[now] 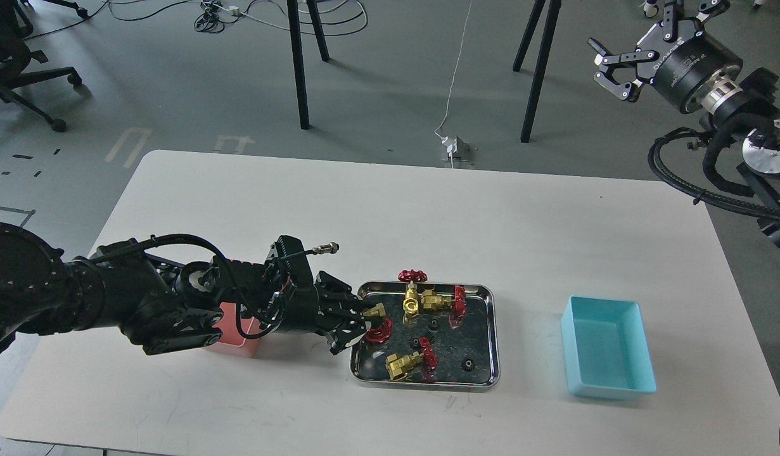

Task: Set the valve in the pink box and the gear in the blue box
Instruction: 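Close the left gripper on the valve and lift it, then carry the valve over the pink box with the left gripper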

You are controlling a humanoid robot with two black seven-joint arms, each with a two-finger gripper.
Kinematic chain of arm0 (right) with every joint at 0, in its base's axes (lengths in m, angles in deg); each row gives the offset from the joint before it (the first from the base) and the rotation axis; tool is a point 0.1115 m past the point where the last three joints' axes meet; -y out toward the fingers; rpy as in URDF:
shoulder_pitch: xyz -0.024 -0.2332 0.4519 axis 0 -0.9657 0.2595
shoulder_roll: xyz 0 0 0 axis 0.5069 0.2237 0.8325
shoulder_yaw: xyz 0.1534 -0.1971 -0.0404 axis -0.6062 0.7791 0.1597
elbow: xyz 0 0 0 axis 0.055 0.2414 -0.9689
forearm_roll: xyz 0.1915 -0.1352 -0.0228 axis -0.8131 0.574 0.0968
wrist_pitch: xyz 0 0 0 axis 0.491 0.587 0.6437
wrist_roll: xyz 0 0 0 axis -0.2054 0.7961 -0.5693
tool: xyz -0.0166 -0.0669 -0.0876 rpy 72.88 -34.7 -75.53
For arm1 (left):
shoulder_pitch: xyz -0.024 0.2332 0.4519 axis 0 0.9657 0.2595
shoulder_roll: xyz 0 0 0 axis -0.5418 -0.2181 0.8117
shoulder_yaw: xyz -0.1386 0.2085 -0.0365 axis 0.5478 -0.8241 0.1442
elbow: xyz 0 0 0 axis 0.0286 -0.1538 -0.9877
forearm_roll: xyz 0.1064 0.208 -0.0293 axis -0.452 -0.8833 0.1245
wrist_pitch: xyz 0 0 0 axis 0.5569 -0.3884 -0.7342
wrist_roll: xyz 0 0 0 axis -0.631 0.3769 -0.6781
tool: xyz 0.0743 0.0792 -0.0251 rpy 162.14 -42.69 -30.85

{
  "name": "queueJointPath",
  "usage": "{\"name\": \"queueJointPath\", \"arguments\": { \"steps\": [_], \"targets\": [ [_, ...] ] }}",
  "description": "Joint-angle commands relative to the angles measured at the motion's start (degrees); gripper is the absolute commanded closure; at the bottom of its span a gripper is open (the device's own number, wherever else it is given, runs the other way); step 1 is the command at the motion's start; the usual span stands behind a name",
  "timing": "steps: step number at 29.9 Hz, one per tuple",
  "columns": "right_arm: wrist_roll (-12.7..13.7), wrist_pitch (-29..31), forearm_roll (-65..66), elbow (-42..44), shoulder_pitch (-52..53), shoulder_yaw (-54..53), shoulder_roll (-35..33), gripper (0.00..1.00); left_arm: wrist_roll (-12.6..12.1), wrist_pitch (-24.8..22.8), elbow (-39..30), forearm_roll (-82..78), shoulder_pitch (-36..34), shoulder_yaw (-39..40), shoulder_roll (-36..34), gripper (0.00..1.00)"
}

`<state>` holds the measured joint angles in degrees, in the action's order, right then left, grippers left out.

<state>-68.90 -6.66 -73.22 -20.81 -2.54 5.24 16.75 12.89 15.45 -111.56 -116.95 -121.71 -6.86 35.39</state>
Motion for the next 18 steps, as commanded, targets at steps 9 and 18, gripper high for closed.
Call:
{"name": "queueJointPath", "arguments": {
  "steps": [9,18],
  "targets": [
    [-0.1,0.0,0.0,-0.1,-0.1,-0.1,0.1,0.01,0.0,2.6,-0.4,0.4,-1.0,1.0,-2.8,0.76],
    [-0.2,0.0,0.0,0.1,0.2,-0.2,0.2,0.01,0.0,4.8,-7.5,0.2,-1.5,6.5,-11.3,0.76]
  ]
}}
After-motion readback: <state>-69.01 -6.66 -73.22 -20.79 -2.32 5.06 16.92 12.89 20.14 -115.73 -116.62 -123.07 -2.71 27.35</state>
